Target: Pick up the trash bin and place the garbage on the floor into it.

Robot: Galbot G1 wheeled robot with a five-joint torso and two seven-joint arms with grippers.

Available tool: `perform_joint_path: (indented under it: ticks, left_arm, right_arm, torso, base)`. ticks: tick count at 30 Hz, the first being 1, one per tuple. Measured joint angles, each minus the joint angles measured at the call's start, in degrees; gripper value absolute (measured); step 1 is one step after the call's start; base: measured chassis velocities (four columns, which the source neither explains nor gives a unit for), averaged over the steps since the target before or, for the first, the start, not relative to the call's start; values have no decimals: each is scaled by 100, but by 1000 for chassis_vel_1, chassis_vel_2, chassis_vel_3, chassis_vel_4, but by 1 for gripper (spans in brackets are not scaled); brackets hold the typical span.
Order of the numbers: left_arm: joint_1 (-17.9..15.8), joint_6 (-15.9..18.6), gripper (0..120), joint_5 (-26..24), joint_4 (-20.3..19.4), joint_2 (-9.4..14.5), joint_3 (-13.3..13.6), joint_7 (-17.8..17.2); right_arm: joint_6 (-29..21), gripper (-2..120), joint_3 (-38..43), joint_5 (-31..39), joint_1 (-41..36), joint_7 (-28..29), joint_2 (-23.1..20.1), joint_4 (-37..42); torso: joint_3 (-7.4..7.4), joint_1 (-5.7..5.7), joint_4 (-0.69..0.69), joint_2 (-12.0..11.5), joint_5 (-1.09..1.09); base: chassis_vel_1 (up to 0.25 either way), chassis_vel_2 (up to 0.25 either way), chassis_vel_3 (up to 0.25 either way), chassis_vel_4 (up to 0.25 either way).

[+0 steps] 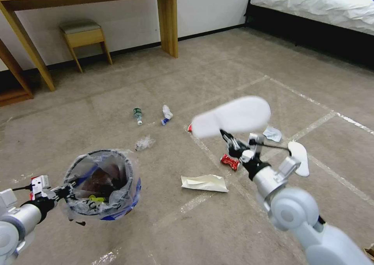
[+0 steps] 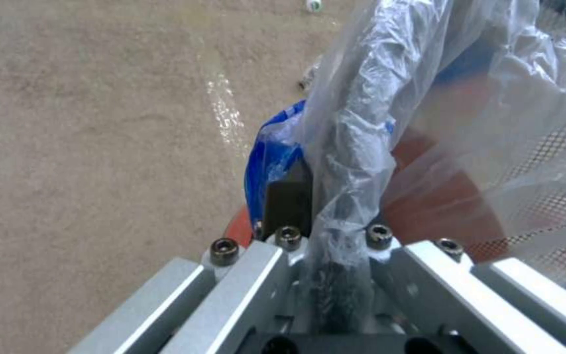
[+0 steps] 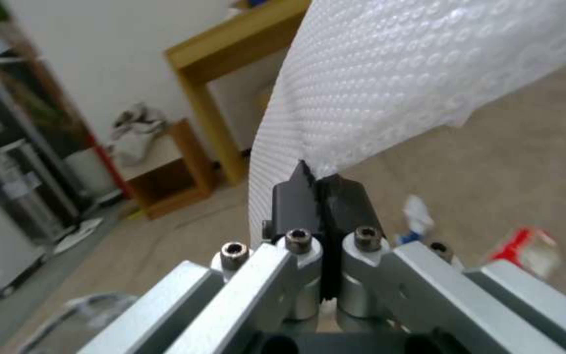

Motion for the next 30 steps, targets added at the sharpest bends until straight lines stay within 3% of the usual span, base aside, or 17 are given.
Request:
perform_joint_path:
  ticks: [6, 7, 15, 30]
  left_arm:
    - [94, 0, 1, -66, -106, 13, 38, -46]
    - [152, 0, 1, -75, -167, 0, 29, -62]
    - [144, 0, 1, -59, -238, -7, 171, -147]
    - [122, -2, 1, -25, -208, 13, 224, -158]
  right_arm:
    - [37, 0, -832, -61, 885, 37, -173, -6]
    - [26, 0, -1160, -162, 1303, 9, -199, -41]
    - [-284, 0, -2648, -624, 2685, -24, -347, -145]
    - [-382, 0, -5131, -1074, 4931, -53, 167, -972]
  torso:
    - [0, 0, 0, 0, 0]
    - [0, 0, 2, 0, 0]
    - [0, 0, 0, 0, 0]
    - [0, 0, 1, 0, -1]
  base:
    - [0, 0, 0, 0]
    - [0, 0, 0, 0]
    - [0, 0, 0, 0]
    - [0, 0, 0, 0]
